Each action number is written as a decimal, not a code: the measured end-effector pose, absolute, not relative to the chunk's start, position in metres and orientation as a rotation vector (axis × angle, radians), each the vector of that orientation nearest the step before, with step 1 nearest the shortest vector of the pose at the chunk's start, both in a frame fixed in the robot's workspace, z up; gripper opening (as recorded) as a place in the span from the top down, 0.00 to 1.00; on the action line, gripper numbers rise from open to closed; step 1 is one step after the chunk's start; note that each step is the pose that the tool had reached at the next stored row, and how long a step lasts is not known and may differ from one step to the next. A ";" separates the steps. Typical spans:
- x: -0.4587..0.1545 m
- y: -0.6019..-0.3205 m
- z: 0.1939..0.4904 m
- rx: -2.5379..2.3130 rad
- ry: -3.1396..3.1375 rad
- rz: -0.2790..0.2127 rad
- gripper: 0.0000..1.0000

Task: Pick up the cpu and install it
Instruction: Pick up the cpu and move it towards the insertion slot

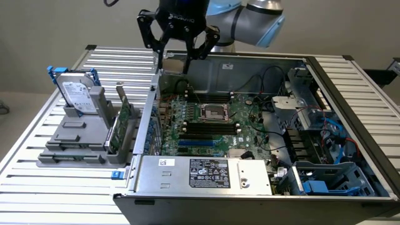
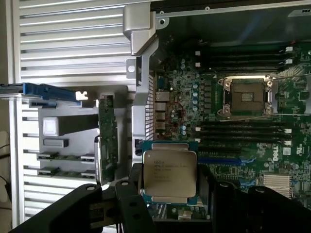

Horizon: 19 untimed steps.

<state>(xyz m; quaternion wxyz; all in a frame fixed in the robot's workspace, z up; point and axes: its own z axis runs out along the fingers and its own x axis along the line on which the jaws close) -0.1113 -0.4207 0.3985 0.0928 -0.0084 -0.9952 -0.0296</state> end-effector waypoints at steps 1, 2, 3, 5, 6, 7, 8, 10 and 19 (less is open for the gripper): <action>-0.107 -0.420 0.398 -0.025 -2.954 -0.086 0.45; -0.102 -0.418 0.397 -0.026 -2.954 -0.083 0.45; -0.098 -0.416 0.396 -0.026 -2.954 -0.080 0.45; -0.089 -0.411 0.394 -0.026 -2.955 -0.073 0.45; -0.084 -0.409 0.393 -0.027 -2.955 -0.070 0.45; -0.079 -0.407 0.392 -0.027 -2.955 -0.068 0.45; -0.075 -0.406 0.391 -0.027 -2.955 -0.068 0.45; -0.068 -0.405 0.389 -0.029 -2.955 -0.068 0.45; -0.046 -0.389 0.380 -0.039 -2.955 -0.068 0.45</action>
